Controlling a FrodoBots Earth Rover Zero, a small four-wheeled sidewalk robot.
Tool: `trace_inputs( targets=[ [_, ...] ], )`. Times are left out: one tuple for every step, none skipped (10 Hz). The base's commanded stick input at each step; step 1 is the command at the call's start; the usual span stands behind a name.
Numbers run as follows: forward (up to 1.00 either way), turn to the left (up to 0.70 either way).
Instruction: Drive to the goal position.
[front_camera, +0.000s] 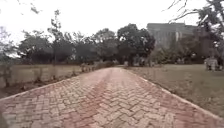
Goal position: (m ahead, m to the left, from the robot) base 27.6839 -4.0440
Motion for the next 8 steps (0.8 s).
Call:
trace_inputs(
  targets=[
    [0.7,0.0],
    [0.7,0.0],
    [0.7,0.0],
    [0.7,0.0],
    [0.7,0.0],
    [0.7,0.0],
    [0.7,0.0],
    [0.7,0.0]
  ],
)
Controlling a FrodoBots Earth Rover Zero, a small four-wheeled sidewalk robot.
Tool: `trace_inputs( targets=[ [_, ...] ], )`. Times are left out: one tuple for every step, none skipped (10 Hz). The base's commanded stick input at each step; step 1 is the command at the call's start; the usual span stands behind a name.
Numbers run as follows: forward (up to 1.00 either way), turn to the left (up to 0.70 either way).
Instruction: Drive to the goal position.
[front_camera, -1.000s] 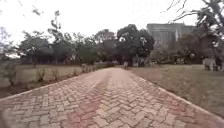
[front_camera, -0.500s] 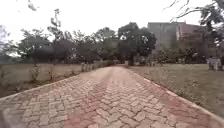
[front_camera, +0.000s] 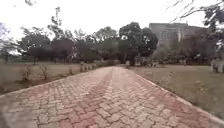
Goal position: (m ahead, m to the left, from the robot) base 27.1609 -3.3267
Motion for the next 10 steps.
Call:
trace_inputs(
  targets=[
    [0.7,0.0],
    [0.7,0.0],
    [0.7,0.0],
    [0.7,0.0],
    [0.7,0.0],
    [0.7,0.0],
    [0.7,0.0],
    [0.7,0.0],
    [0.7,0.0],
    [0.7,0.0]
  ],
)
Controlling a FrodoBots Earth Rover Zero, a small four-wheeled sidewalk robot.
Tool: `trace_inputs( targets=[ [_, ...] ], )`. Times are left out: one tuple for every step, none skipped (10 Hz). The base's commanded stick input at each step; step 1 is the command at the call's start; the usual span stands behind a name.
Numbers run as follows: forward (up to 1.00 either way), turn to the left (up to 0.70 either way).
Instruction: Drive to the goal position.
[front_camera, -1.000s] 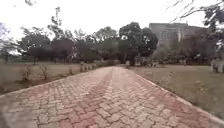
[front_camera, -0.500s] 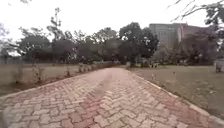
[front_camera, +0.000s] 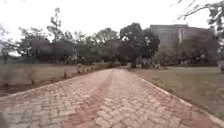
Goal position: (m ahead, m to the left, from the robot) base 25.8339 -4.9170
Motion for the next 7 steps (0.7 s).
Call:
trace_inputs(
  targets=[
    [0.7,0.0],
    [0.7,0.0],
    [0.7,0.0],
    [0.7,0.0],
    [0.7,0.0],
    [0.7,0.0],
    [0.7,0.0]
  ],
)
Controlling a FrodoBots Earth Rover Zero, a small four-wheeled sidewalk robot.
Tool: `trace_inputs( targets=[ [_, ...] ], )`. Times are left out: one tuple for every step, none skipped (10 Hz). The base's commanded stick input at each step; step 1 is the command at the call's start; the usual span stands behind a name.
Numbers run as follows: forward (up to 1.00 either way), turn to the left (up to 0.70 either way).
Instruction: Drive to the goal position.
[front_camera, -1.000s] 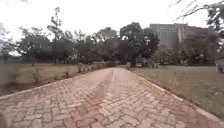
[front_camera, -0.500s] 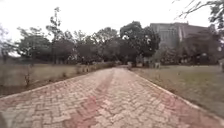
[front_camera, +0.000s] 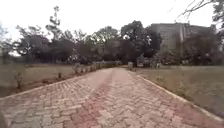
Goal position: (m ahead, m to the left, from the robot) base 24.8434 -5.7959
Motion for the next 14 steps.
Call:
trace_inputs(
  targets=[
    [0.7,0.0],
    [0.7,0.0],
    [0.7,0.0],
    [0.7,0.0],
    [0.7,0.0],
    [0.7,0.0],
    [0.7,0.0],
    [0.7,0.0],
    [0.7,0.0],
    [0.7,0.0],
    [0.7,0.0],
    [0.7,0.0],
    [0.7,0.0],
    [0.7,0.0]
  ],
)
